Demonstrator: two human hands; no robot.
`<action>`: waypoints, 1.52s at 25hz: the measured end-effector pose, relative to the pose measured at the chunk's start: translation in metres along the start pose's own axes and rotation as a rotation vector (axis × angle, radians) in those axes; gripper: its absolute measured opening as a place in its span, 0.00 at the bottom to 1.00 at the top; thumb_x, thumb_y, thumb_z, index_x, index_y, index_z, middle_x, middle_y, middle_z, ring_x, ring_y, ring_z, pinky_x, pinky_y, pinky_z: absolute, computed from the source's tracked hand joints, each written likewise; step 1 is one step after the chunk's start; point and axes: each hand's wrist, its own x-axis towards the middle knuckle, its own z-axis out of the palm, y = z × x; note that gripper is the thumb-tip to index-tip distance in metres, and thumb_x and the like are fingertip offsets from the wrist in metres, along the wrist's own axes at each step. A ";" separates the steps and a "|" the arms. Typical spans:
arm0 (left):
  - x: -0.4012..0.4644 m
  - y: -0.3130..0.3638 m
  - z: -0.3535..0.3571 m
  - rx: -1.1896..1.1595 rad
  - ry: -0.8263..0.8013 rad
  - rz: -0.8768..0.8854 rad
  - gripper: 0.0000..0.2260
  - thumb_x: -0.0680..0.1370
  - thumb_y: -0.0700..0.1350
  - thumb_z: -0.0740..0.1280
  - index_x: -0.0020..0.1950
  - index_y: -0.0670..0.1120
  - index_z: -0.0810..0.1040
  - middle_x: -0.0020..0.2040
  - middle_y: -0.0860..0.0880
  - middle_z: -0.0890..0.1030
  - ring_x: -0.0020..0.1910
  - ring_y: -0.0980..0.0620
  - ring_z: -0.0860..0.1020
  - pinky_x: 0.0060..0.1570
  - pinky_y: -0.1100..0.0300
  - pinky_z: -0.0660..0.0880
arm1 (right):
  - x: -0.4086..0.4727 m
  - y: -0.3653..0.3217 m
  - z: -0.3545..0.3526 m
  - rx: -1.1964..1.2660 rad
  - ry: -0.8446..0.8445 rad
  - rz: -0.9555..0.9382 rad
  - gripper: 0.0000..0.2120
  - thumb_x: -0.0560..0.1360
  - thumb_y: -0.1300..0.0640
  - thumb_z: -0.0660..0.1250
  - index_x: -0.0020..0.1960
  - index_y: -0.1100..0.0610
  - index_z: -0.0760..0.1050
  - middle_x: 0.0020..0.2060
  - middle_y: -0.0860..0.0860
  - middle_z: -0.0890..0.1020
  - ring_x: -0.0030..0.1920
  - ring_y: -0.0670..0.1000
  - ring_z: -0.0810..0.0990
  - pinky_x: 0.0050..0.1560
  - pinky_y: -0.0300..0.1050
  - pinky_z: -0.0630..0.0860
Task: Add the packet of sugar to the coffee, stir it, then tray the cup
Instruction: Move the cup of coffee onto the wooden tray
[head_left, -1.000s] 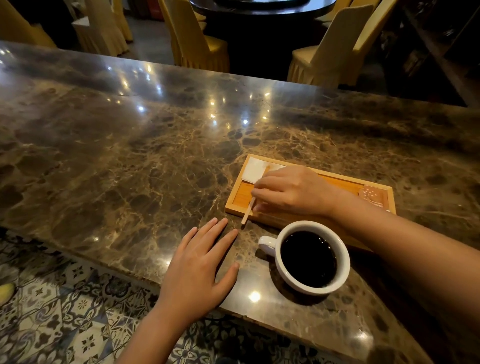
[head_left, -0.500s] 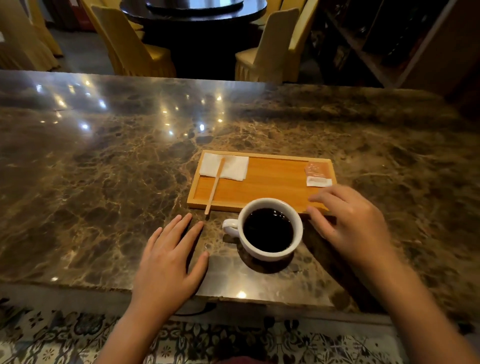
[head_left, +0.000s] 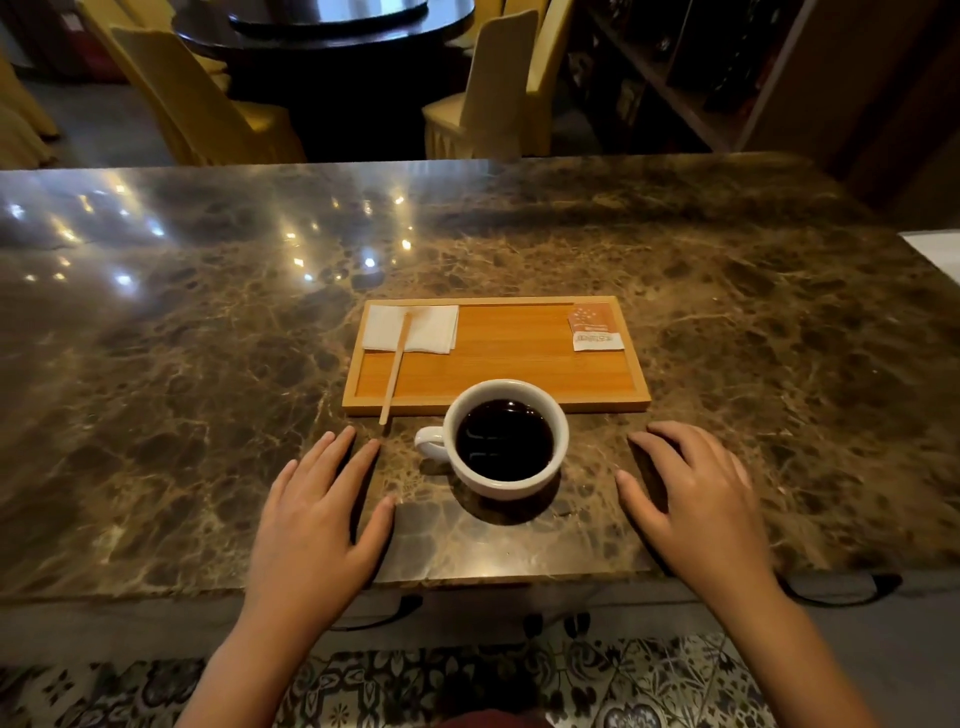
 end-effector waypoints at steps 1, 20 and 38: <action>0.000 0.000 0.000 -0.013 -0.007 0.003 0.25 0.74 0.58 0.56 0.68 0.48 0.69 0.69 0.45 0.69 0.69 0.49 0.63 0.66 0.48 0.57 | 0.000 0.000 0.000 0.000 -0.004 0.008 0.22 0.71 0.45 0.57 0.56 0.58 0.77 0.53 0.55 0.79 0.56 0.55 0.75 0.54 0.55 0.71; 0.040 0.050 -0.021 -0.792 -0.184 -0.144 0.05 0.77 0.46 0.61 0.43 0.51 0.76 0.40 0.53 0.80 0.38 0.62 0.77 0.40 0.64 0.72 | -0.001 0.001 0.002 0.015 0.006 0.014 0.23 0.71 0.45 0.56 0.56 0.58 0.77 0.52 0.55 0.79 0.56 0.54 0.74 0.54 0.54 0.71; 0.036 0.052 -0.015 -1.279 -0.235 -0.259 0.13 0.80 0.44 0.56 0.47 0.35 0.73 0.32 0.49 0.70 0.30 0.53 0.66 0.30 0.63 0.66 | -0.001 0.003 0.004 0.035 0.014 0.005 0.19 0.70 0.49 0.63 0.56 0.59 0.77 0.52 0.55 0.79 0.55 0.55 0.75 0.54 0.55 0.70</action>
